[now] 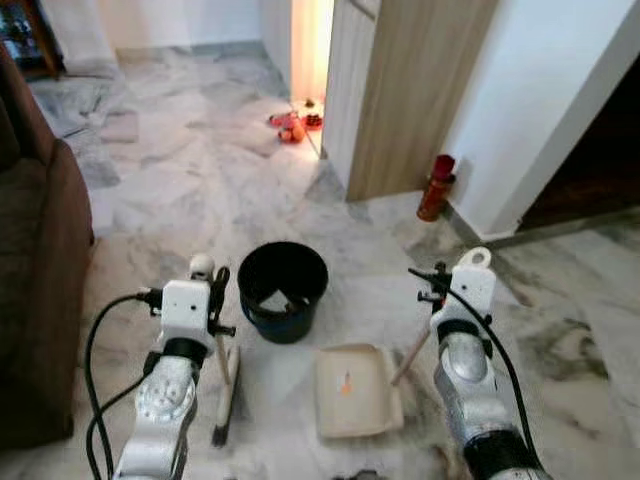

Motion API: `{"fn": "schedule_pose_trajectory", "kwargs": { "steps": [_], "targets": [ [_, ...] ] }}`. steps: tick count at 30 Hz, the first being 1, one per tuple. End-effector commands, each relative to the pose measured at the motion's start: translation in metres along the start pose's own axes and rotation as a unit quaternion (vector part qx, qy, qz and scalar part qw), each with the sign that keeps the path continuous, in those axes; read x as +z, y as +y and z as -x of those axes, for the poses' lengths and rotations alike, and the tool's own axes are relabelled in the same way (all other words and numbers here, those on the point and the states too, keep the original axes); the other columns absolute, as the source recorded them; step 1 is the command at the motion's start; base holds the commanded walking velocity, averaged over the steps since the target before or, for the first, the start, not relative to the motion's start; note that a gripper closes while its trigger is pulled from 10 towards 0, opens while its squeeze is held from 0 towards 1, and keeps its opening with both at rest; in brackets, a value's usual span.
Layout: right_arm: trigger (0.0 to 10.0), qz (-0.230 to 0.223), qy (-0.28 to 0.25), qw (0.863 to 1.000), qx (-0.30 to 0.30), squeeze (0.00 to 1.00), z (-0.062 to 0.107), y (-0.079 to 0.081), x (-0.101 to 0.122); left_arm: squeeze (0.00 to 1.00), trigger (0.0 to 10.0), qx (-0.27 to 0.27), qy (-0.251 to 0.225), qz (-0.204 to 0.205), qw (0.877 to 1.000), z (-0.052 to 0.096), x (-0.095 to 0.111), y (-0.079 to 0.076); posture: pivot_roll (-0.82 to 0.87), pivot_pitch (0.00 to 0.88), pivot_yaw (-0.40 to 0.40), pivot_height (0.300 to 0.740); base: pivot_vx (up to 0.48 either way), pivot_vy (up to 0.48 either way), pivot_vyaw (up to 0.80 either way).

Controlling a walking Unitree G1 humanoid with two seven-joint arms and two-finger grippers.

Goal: Sweep floor

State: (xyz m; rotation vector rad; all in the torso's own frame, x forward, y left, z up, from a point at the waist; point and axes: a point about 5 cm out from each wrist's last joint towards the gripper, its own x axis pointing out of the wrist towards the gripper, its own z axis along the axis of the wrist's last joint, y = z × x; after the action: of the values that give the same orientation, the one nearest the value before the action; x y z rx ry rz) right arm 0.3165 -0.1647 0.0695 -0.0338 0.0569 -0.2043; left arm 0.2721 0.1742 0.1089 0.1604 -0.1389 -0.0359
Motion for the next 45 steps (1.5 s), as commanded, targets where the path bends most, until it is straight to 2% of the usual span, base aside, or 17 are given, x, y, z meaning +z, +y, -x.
{"fn": "schedule_pose_trajectory", "kwargs": {
  "steps": [1,6,19,24,29,37,42,45],
  "targets": [
    [10.0,-0.006,-0.019,1.0,-0.004,0.0,-0.004,-0.003,0.009,0.0,10.0,-0.001,-0.022,0.0,1.0,-0.003,0.009,-0.001,0.02,0.093,-0.081,0.74,0.0,0.0,0.0],
    [10.0,-0.01,-0.013,1.0,-0.01,0.0,-0.004,-0.004,0.007,0.0,10.0,-0.008,-0.019,0.002,1.0,-0.003,0.008,-0.003,0.02,0.093,-0.081,0.74,0.0,0.0,0.0],
    [10.0,-0.016,-0.005,1.0,-0.018,0.0,-0.004,-0.007,0.004,0.0,10.0,-0.017,-0.017,0.005,1.0,-0.005,0.008,-0.006,0.01,0.102,-0.072,0.74,0.0,0.0,-0.8],
    [10.0,-0.026,-0.004,0.999,-0.03,0.0,-0.005,-0.011,0.004,0.0,10.0,-0.022,-0.009,0.003,1.0,-0.01,0.006,-0.007,0.0,0.087,-0.052,0.74,0.0,0.0,-0.8],
    [10.0,-0.031,-0.018,0.999,-0.033,0.0,-0.005,-0.01,0.007,0.0,10.0,-0.015,0.004,0.006,1.0,-0.021,-0.001,-0.003,-0.02,0.065,-0.022,0.74,0.0,0.0,-0.8],
    [10.0,-0.039,-0.014,0.999,-0.022,0.0,0.001,0.004,0.002,0.0,10.0,-0.01,0.018,0.007,1.0,-0.028,-0.008,0.004,-0.03,0.033,0.014,0.74,0.0,-0.12,-0.8],
    [10.0,-0.037,-0.014,0.999,-0.019,0.0,0.004,0.005,-0.001,0.0,10.0,-0.016,0.022,0.006,1.0,-0.032,-0.012,0.001,-0.05,0.006,0.017,0.74,0.0,0.0,-0.8],
    [10.0,-0.034,-0.017,0.999,-0.024,0.0,0.002,-0.001,0.0,0.0,10.0,-0.021,0.017,0.01,1.0,-0.039,-0.011,-0.004,-0.06,0.0,0.017,0.74,0.0,0.0,-0.8]
  ]
}}
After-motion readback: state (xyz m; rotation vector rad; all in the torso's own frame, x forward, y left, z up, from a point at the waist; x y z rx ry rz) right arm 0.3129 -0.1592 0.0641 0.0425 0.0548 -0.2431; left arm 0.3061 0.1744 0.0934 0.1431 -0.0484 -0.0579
